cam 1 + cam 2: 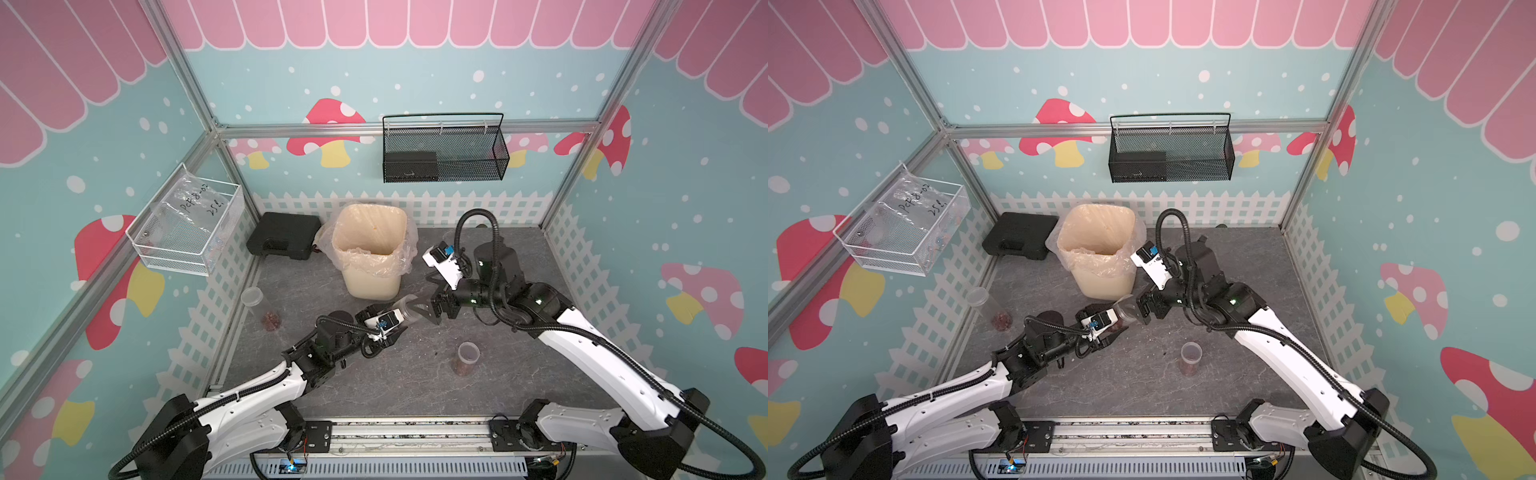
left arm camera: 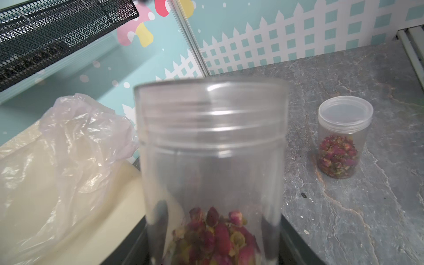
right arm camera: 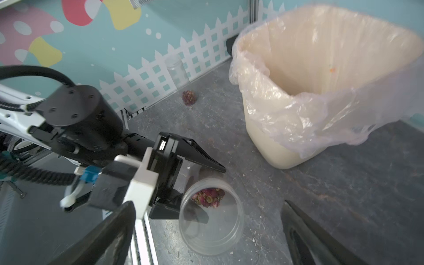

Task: Empty the moldy dried flower tea in the jars
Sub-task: Unscrew the lid from the jar.

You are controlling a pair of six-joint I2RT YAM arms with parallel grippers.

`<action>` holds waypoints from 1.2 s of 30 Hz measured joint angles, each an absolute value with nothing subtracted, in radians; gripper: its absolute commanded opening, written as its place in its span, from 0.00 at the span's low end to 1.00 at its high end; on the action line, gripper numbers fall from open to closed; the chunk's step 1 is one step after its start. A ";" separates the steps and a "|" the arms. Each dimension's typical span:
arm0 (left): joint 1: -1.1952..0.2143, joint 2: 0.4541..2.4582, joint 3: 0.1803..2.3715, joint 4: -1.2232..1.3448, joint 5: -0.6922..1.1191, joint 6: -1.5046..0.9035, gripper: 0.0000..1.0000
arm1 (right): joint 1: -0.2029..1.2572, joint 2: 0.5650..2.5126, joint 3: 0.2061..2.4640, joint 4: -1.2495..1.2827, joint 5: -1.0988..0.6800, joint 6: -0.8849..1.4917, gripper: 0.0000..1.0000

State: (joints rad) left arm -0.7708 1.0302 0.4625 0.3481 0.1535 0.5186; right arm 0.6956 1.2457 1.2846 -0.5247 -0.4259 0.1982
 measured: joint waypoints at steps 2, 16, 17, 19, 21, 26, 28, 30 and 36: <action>-0.780 1.030 0.463 0.348 0.140 0.529 0.22 | 0.695 1.291 1.283 -0.539 -0.427 0.223 0.99; -0.801 1.022 0.463 0.313 0.097 0.551 0.22 | 0.698 1.331 1.257 -0.564 -0.494 0.235 0.44; -0.801 1.022 0.463 0.310 0.098 0.551 0.22 | 0.699 1.333 1.257 -0.567 -0.497 0.218 0.40; -0.801 1.022 0.463 0.299 0.104 0.550 0.21 | 0.696 1.338 1.257 -0.576 -0.510 0.168 0.27; -0.801 1.022 0.463 0.283 0.124 0.548 0.21 | 0.694 1.343 1.258 -0.591 -0.529 0.078 0.22; -0.779 1.021 0.462 0.254 0.274 0.506 0.21 | 0.702 1.331 1.259 -0.614 -0.585 -0.231 0.17; -0.750 1.021 0.462 0.238 0.355 0.476 0.21 | 0.709 1.314 1.260 -0.614 -0.598 -0.344 0.17; -0.728 1.023 0.462 0.233 0.451 0.449 0.21 | 0.707 1.299 1.273 -0.622 -0.572 -0.436 0.17; -0.728 1.026 0.463 0.258 0.517 0.426 0.21 | 0.700 1.315 1.332 -0.648 -0.510 -0.490 0.62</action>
State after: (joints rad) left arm -0.7277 1.0260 0.4629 0.2577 0.5175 0.4263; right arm 0.6998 1.3151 1.3315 -0.6483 -0.5102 -0.4900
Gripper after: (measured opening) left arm 0.648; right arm 0.436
